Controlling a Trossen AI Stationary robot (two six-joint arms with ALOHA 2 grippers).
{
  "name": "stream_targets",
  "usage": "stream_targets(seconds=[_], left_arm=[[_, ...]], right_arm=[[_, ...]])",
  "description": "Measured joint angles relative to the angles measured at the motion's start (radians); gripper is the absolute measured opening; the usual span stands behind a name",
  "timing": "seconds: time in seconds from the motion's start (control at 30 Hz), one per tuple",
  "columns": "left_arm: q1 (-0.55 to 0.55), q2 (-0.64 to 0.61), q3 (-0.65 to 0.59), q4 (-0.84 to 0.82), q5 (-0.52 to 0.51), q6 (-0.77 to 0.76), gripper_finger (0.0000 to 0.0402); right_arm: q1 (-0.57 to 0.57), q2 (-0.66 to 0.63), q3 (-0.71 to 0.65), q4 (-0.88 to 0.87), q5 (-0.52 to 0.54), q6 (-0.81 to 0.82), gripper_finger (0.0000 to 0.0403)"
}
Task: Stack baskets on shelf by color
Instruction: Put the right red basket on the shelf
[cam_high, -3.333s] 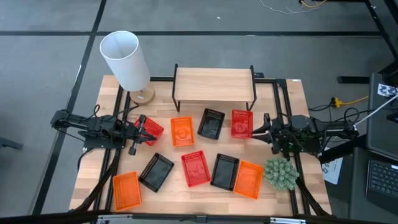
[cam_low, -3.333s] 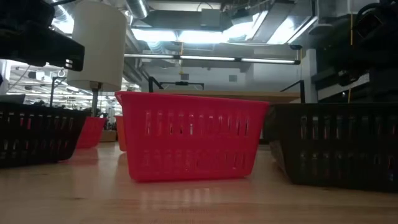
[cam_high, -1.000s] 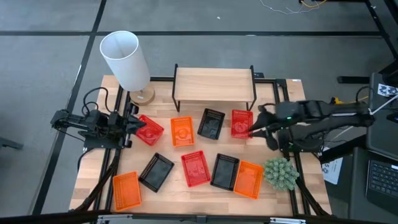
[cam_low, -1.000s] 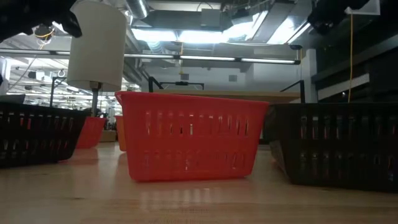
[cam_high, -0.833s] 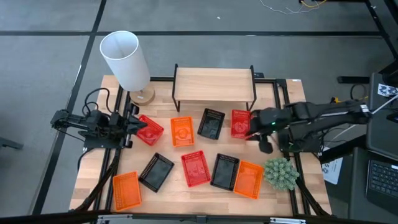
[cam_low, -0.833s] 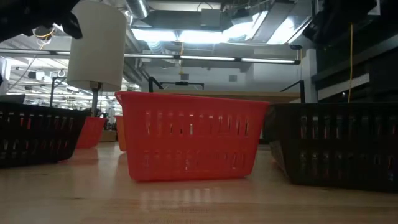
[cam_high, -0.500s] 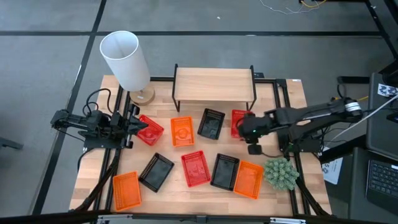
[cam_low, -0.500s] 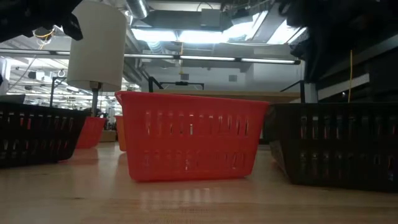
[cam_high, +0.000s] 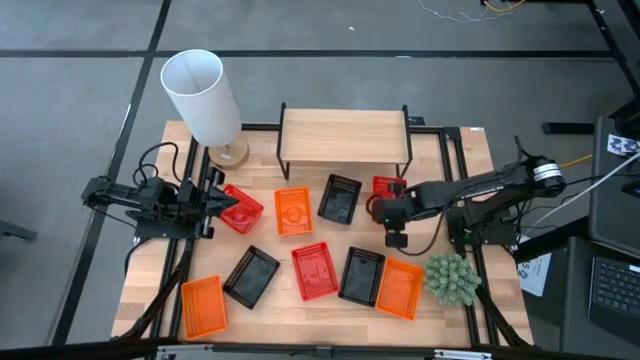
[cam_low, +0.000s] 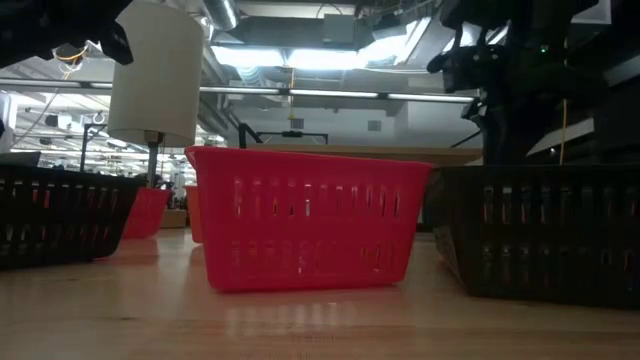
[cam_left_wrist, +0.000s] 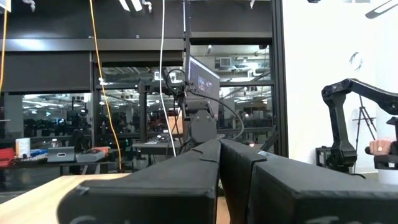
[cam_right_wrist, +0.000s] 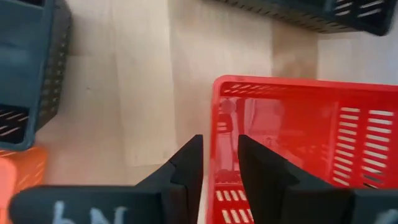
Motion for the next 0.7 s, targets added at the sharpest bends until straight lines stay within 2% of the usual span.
stream_targets(seconds=[0.43,0.7], left_arm=[[0.000,0.000,0.000,0.000,0.000,0.000,0.0000],[0.000,0.000,0.000,-0.004,0.000,0.000,0.0000]], right_arm=[[0.000,0.002,0.000,-0.044,-0.014,0.053,0.0182],[0.000,0.089,-0.001,-0.049,-0.003,0.051,0.0190]])
